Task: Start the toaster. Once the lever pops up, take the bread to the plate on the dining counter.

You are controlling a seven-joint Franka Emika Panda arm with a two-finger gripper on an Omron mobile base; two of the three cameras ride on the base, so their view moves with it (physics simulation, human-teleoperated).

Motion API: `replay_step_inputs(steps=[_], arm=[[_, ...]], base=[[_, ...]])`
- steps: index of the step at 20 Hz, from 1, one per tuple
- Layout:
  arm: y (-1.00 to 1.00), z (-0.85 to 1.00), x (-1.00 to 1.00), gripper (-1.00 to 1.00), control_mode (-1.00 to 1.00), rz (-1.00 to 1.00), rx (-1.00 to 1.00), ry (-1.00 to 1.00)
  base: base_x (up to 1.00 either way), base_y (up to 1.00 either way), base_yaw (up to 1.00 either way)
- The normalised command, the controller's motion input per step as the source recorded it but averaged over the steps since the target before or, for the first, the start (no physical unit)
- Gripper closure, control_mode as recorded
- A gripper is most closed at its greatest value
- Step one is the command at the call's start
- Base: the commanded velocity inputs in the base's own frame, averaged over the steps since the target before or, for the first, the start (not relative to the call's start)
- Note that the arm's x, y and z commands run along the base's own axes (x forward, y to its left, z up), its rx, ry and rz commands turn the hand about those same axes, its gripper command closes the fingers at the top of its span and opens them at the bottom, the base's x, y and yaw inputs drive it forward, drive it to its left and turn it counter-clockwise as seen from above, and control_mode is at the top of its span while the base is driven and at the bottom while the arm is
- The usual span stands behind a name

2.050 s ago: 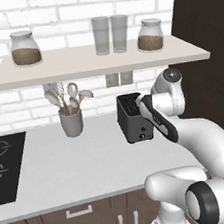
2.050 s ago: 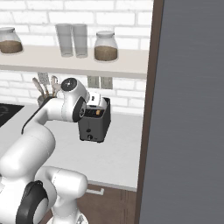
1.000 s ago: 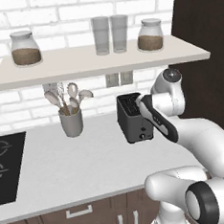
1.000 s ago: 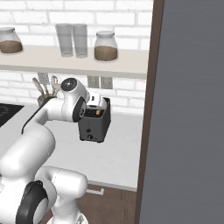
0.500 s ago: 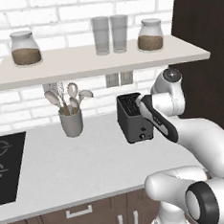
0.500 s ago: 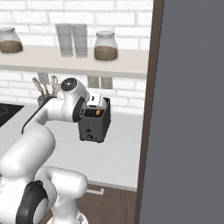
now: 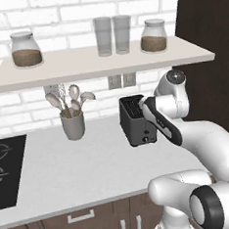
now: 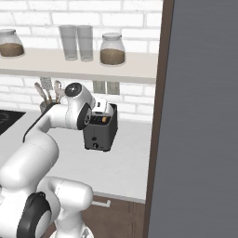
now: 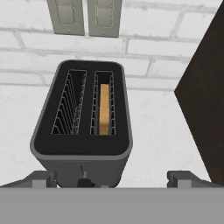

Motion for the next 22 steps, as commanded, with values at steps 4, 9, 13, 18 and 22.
replay_step_inputs(steps=[4,9,13,18,22], arm=[[0.00,0.00,0.00,-1.00,-1.00,0.00,0.00,0.00],[0.00,0.00,0.00,-1.00,-1.00,0.00,0.00,0.00],[0.00,0.00,0.00,-1.00,-1.00,0.00,0.00,0.00],[0.00,0.00,0.00,-1.00,-1.00,0.00,0.00,0.00],[0.00,0.00,0.00,-1.00,-1.00,0.00,0.00,0.00]], base=[[0.00,0.00,0.00],[0.00,0.00,0.00],[0.00,0.00,0.00],[0.00,0.00,0.00],[0.00,0.00,0.00]])
